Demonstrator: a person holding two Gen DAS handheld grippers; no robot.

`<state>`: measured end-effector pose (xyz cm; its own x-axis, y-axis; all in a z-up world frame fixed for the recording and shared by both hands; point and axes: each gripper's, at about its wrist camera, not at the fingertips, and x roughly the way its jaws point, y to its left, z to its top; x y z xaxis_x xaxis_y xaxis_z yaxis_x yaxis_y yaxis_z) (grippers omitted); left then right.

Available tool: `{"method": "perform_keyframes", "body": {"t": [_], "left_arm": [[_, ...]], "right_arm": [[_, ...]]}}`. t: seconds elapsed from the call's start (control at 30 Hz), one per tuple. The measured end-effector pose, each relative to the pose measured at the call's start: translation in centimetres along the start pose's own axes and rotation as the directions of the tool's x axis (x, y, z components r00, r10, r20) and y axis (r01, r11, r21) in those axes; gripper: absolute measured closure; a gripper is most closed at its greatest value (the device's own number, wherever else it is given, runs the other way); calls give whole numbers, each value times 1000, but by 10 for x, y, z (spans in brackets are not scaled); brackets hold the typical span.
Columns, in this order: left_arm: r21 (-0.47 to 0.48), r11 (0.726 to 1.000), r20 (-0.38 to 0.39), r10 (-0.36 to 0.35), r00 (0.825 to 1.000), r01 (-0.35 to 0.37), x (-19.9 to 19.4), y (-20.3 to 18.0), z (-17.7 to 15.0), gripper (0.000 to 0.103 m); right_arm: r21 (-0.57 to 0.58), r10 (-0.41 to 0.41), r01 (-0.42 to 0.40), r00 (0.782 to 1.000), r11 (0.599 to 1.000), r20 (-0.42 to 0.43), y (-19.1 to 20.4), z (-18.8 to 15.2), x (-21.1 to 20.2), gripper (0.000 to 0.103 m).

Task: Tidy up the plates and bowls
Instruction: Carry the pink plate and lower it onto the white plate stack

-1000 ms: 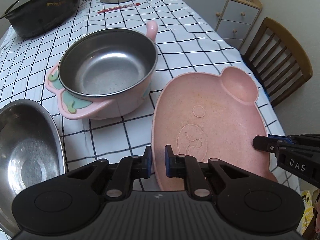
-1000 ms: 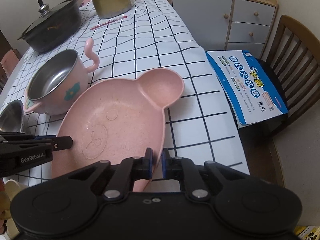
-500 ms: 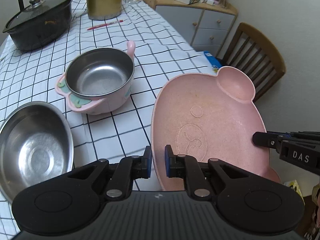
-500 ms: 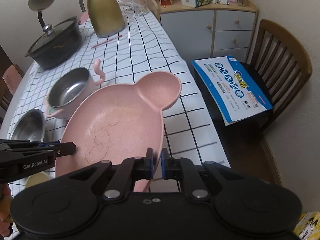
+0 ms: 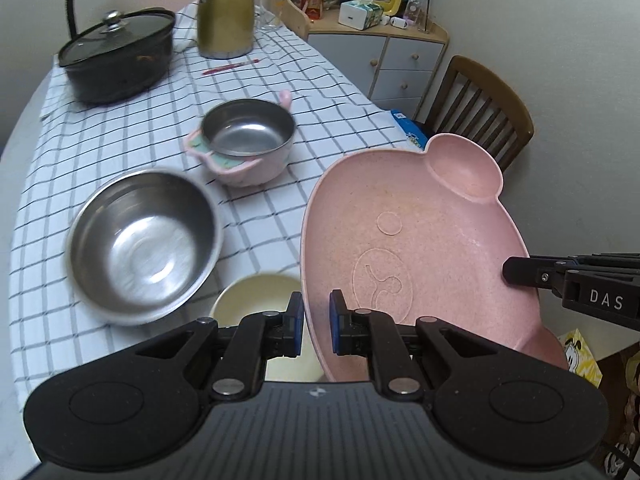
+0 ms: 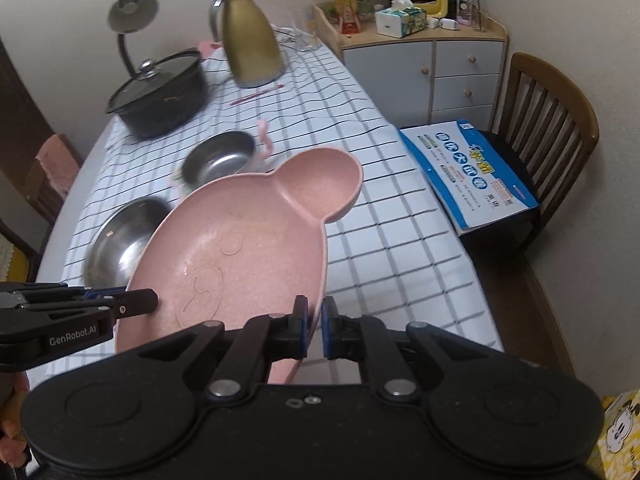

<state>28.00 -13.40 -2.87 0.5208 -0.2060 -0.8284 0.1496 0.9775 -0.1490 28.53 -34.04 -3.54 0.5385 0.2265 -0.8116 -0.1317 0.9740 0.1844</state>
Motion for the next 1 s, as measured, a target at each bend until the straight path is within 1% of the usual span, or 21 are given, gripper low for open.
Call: {"method": "perform_keyframes", "body": {"t": [0.2,0.53,0.77,1.0], "left_arm": [[-5,1000,6,17,1000,-17,-41,21,-38,91],[-51,998,9,27,1000,-27,-90,62,-90,91],[-109,993,1,49,999,-48,-108,96,-127,91],[-158,984,-20,86,996,-88,-117,128,-165,91]], "right_arm": [[-16,21,-21,1000,1000,1,35,-28,-21,95],[-63,57,-57,998,996,-7,89,-66,-44,95],[-115,84,-87,996,989,-30,127,-88,-45,95],[-164,119,-130,990,978,-78,161,-111,-30,95]]}}
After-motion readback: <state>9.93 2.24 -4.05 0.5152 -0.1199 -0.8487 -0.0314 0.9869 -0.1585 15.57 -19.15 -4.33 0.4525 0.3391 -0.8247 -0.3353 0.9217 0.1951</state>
